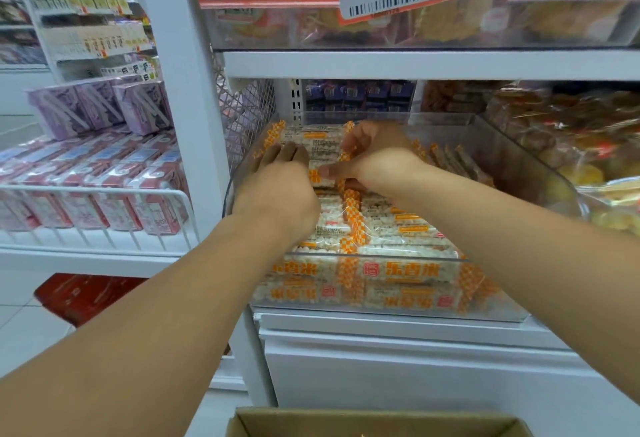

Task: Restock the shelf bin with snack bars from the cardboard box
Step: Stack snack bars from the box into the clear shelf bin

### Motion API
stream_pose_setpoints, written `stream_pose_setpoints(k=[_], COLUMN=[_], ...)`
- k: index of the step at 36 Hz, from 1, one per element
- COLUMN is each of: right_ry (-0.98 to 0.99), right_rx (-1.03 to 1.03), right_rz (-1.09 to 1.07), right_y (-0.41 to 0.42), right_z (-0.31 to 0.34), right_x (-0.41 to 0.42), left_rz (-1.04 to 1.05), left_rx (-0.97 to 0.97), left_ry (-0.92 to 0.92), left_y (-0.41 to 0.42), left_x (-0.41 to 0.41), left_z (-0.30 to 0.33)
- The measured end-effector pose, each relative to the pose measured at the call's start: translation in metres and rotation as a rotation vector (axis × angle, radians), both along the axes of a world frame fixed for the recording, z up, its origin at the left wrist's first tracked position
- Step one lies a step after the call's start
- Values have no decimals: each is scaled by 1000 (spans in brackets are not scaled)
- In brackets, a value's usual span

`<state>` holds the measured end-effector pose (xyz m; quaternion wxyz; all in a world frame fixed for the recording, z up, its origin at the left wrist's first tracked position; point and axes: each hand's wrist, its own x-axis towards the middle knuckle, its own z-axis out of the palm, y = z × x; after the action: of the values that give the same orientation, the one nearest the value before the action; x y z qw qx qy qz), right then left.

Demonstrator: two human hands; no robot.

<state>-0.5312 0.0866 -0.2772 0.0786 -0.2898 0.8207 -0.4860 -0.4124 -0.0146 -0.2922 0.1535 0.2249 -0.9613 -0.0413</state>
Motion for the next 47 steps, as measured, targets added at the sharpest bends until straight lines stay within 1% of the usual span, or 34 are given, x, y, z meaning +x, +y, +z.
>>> stream_pose_setpoints(k=[3,6,9,13,19,24,29,31,35,42,43,45,46,47], right_ry=[180,260,228,211,177,126,59,35,32,42,79,256,372,476], right_rx=[108,154,99,51,22,39,78,83,62,23,23,-5,-74,-194], right_rz=[21,79,110,101,69,-8,-29,-20,-37,-81,-100,-178,-230,-276], right_y=[1,6,10,16,19,10,7,11,21,42,49,67,78,89], right_z=[3,2,-2,-3,1,-2,2,5,8,7,8,6,3,-3], right_x=[-1,-3,-1,1,6,12,16,16,16,25,30,45,57,71], left_rz=[-16,-22,-36,-61,-83,-69,-89,-116,-181,-216,-220,-217,-219,-229], left_rx=[3,4,14,12,5,30,-1,3,-7,5,-1,-33,-58,-76], left_ry=[-47,-26,28,79,106,124,71,87,118,148,161,223,286,356], left_y=[-2,-2,0,3,4,13,18,16,15,15,15,19,22,28], left_x=[1,2,4,8,13,22,34,37,43,58,62,72,78,85], left_z=[-3,-4,-2,1,2,5,4,2,1,2,3,6,7,8])
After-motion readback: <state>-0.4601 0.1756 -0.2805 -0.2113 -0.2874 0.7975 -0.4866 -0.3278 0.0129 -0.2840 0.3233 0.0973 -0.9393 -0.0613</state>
